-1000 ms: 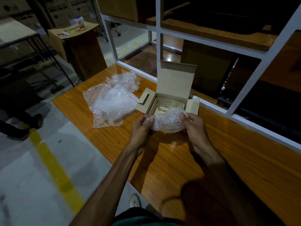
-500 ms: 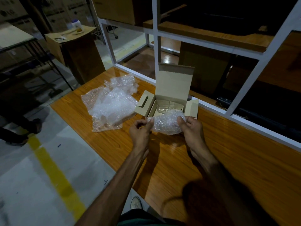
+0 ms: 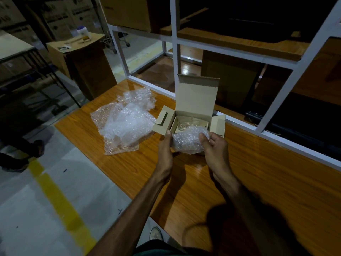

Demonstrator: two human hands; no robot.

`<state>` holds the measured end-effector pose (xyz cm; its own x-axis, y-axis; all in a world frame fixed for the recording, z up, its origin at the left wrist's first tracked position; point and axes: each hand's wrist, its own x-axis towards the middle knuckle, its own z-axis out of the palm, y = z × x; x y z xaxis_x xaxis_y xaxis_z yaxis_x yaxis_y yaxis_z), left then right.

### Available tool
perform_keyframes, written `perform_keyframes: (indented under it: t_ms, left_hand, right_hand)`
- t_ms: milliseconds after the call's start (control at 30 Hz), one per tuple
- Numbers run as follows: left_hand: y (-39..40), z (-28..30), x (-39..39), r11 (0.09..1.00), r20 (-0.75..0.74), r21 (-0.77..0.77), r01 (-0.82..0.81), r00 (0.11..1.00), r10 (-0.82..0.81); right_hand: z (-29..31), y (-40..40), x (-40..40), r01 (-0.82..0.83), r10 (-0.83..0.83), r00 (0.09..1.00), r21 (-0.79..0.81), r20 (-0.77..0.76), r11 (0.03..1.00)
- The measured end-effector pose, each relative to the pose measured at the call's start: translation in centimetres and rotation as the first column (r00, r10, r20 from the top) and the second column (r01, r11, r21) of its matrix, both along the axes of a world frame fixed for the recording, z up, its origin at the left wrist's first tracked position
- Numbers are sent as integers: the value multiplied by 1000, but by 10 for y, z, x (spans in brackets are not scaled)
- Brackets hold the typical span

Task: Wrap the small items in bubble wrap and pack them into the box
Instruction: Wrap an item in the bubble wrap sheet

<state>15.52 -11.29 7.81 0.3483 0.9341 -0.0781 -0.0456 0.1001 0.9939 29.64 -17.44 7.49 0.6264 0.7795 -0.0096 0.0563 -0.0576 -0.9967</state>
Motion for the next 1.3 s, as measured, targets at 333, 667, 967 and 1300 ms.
perform_keyframes:
  t_ms: [333,667,967,1300]
  left_hand:
    - [43,1,-14,971,-279,34,239,935,-220]
    - [114,25,13,869,-563,152,471,764,-316]
    - [153,4,38,749,-784,170,640,548,-291]
    - [158,-24,46,574,-956,123,809,252,-150]
  right_hand:
    - [-8,12,-2,-7,8,997,-9,79,1000]
    - [-10,51,29,-62,61,998,-129,-12,990]
    - [-26,82,41,-135,50,933,-218,-357,967]
    - [-31,92,45,-78,61,997,-552,-48,830]
